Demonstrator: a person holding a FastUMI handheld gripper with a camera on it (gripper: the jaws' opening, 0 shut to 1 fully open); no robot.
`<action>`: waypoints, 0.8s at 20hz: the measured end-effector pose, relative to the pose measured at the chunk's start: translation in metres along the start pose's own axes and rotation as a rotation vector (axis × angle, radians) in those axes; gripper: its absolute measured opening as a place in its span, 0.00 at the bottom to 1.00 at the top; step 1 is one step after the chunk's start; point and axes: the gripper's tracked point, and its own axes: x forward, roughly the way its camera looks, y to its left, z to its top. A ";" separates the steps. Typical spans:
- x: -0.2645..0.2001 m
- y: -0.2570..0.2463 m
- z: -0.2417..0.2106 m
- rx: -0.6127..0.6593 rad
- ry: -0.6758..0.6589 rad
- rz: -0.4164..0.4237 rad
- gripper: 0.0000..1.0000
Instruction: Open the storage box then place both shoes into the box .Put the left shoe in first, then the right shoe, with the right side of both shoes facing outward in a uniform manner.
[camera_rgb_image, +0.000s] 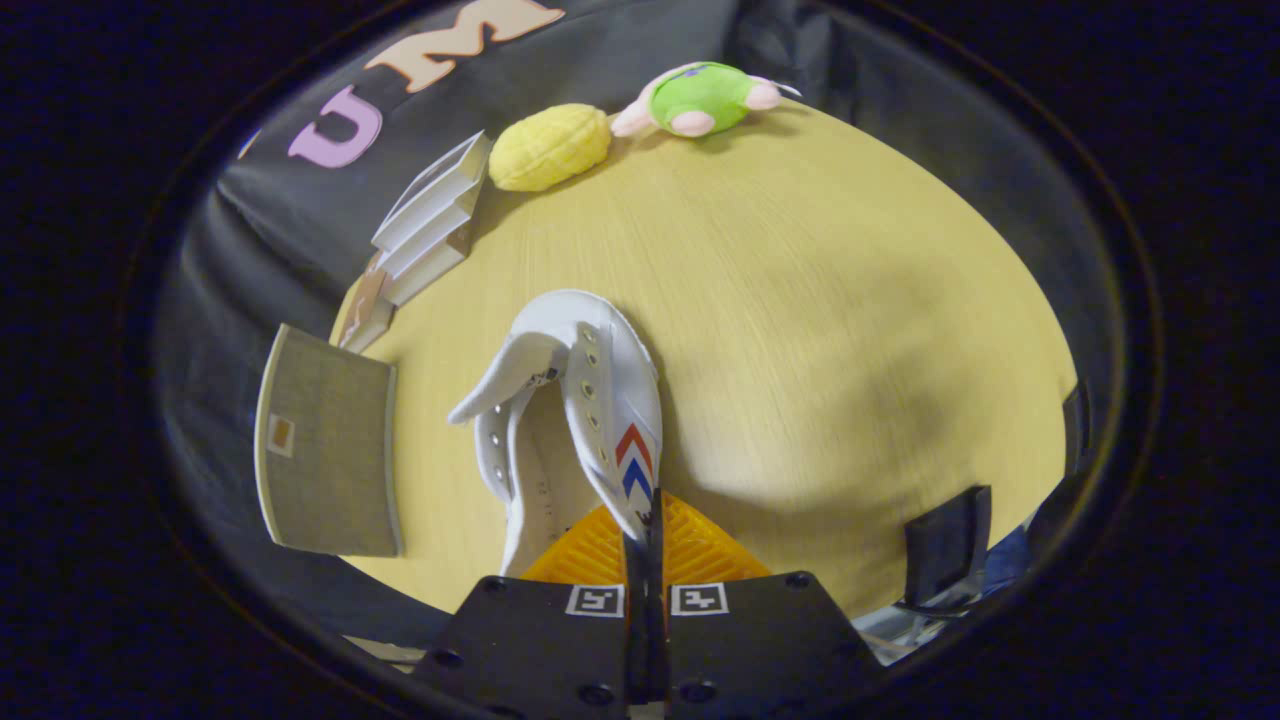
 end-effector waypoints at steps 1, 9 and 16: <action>-0.002 0.000 0.001 0.006 -0.008 0.000 0.03; -0.022 0.027 -0.004 0.065 -0.024 0.067 0.03; -0.039 0.069 -0.003 0.089 -0.043 0.115 0.03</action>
